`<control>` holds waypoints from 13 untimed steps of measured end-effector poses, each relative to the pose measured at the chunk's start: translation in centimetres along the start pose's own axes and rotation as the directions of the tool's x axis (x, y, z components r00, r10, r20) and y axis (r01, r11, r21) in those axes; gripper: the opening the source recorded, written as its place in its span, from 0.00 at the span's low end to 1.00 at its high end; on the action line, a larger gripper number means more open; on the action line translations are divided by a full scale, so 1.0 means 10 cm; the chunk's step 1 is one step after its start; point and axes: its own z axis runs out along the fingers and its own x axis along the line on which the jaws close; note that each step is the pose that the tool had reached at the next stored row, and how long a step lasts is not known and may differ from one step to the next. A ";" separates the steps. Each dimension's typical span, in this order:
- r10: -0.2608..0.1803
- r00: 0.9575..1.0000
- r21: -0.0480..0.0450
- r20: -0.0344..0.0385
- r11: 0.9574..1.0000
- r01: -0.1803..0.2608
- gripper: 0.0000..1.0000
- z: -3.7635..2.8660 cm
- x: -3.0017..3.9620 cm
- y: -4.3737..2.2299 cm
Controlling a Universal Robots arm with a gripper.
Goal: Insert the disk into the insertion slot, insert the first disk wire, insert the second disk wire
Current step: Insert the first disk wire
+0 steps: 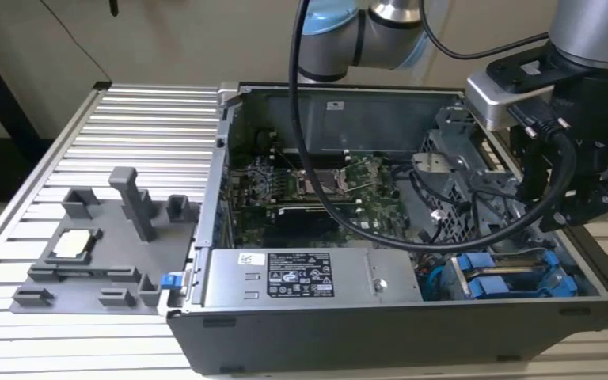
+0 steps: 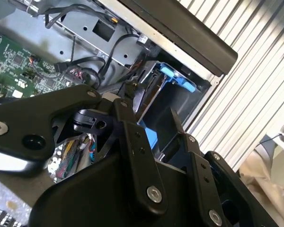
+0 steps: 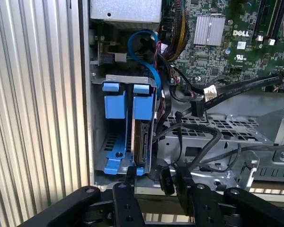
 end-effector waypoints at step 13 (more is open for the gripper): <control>0.000 1.000 0.000 0.000 1.000 0.000 0.31 0.003 0.000 0.001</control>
